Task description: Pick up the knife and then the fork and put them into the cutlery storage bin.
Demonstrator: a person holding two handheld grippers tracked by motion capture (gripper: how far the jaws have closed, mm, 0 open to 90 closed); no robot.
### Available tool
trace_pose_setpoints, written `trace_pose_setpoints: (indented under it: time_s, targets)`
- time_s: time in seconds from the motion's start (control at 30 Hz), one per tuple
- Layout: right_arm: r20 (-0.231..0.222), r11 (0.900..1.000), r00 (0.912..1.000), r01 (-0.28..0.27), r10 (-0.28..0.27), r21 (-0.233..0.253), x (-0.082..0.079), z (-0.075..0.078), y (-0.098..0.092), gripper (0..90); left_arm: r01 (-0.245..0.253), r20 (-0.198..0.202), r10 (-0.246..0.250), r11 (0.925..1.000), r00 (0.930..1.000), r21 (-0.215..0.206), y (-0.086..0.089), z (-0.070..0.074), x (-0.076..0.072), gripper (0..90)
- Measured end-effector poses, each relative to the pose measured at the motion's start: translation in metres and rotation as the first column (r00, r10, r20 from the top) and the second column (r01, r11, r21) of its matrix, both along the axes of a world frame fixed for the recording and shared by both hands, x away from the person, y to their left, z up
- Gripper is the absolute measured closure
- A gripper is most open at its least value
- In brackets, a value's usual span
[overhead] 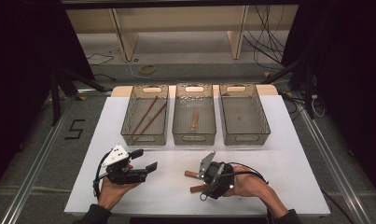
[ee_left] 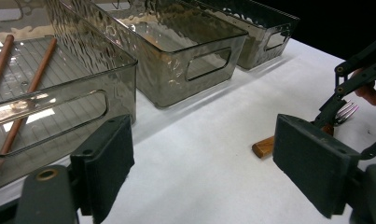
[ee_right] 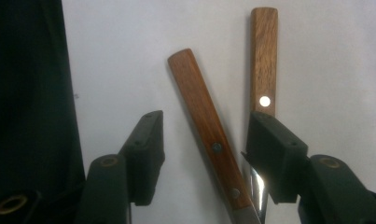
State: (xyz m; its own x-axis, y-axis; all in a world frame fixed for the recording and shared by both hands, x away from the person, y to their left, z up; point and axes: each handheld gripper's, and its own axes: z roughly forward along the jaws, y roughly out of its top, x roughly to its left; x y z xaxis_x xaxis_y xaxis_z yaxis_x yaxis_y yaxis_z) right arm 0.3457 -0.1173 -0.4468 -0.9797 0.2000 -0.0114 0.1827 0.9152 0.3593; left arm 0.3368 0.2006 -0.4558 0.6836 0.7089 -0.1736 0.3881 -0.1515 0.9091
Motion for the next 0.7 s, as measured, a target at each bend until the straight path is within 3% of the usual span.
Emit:
trace_pose_setpoints:
  time_s: [0.53,0.7]
  targets:
    - [0.035,0.994,0.9982,-0.046,0.049,-0.097,0.000,-0.012,0.001,60.2,0.003,-0.001,-0.003,1.0000,1.0000,-0.008,-0.001,0.000,0.000,19.7]
    - [0.027,0.992,0.9978,-0.057,0.060,-0.112,0.002,-0.012,0.001,64.2,0.003,-0.001,-0.003,1.0000,1.0000,-0.003,-0.001,-0.001,0.000,19.7]
